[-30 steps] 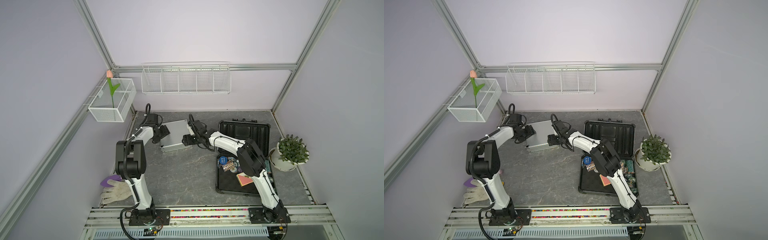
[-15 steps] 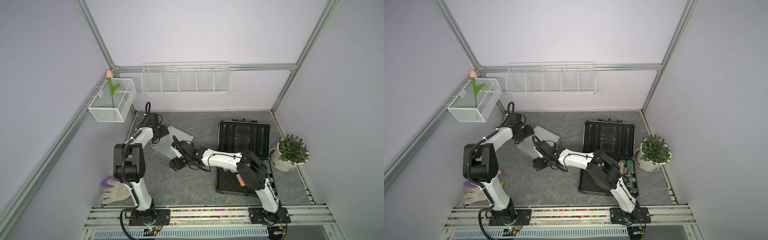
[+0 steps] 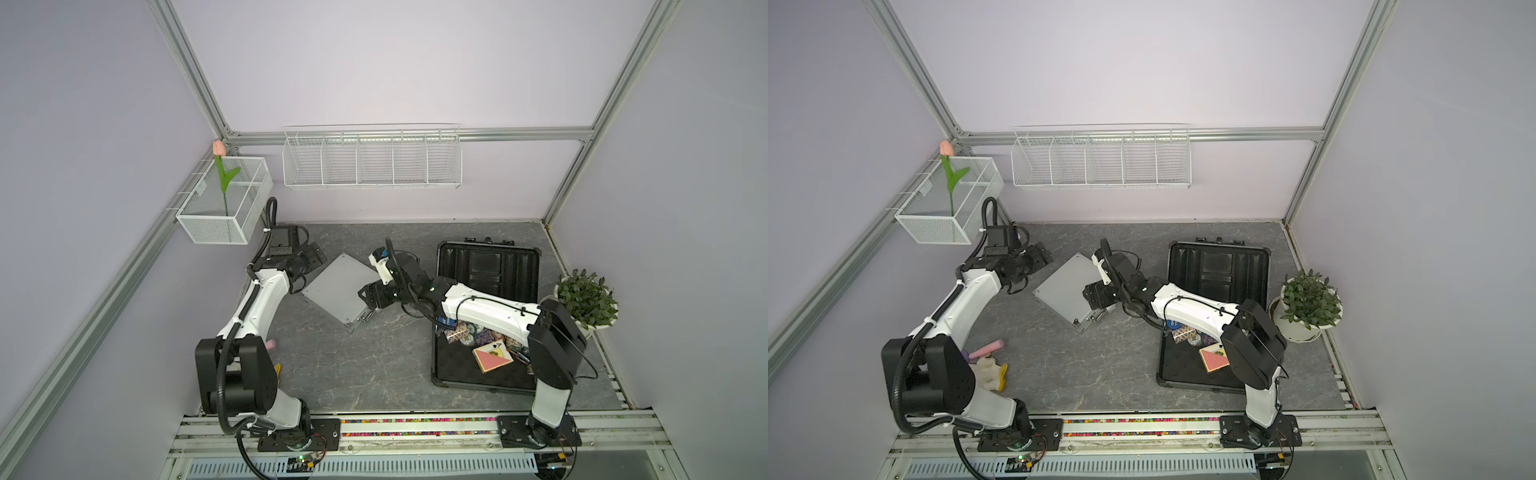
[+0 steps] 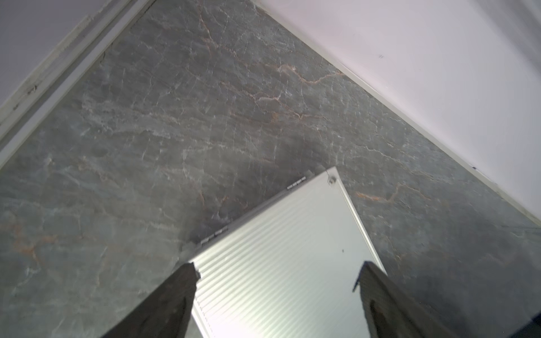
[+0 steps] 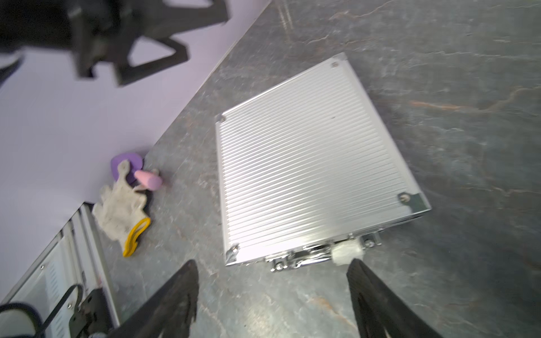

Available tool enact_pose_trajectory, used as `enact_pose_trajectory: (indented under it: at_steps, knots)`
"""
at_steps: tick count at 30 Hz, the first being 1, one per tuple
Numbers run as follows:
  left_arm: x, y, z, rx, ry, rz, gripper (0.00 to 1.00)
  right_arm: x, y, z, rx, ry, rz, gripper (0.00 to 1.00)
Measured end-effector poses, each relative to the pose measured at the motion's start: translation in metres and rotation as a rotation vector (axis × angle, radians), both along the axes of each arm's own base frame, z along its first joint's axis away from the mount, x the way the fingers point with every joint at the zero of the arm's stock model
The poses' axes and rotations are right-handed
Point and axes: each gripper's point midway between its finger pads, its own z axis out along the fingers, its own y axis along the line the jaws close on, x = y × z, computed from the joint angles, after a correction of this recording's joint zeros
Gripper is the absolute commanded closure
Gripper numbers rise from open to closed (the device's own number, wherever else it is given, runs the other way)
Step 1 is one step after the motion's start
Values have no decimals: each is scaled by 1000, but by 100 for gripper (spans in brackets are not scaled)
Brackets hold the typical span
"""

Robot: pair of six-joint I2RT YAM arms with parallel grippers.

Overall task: Open the poker set cases
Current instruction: Adjust the poker set case at the center of the board.

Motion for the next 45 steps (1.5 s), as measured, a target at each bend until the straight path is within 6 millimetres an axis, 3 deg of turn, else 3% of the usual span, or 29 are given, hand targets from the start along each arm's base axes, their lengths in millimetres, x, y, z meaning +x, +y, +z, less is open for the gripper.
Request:
enact_pose_trajectory:
  at_steps: [3,8,11,15,22,26,36,45]
  knots:
    - [-32,-2,-15,-37,24,12,10,33,-4,-13,-26,0,-36,13]
    - [-80,-9,-60,-117,107,38,9,73,8,-45,-60,32,-44,12]
    - [-92,-15,-78,-163,131,39,9,84,15,-63,-74,60,-39,12]
    - [-88,-24,-89,-206,163,14,9,84,20,-84,-99,106,-21,13]
    - [-73,-39,-117,-280,230,-29,10,61,19,-107,-108,177,21,14]
    - [-71,-38,-125,-290,245,-17,11,49,18,-107,-90,179,31,14]
    - [-64,-36,-125,-284,223,-10,11,6,4,-107,-90,190,28,16]
    - [-61,-31,-122,-250,220,-4,11,-60,-4,-106,-85,217,90,19]
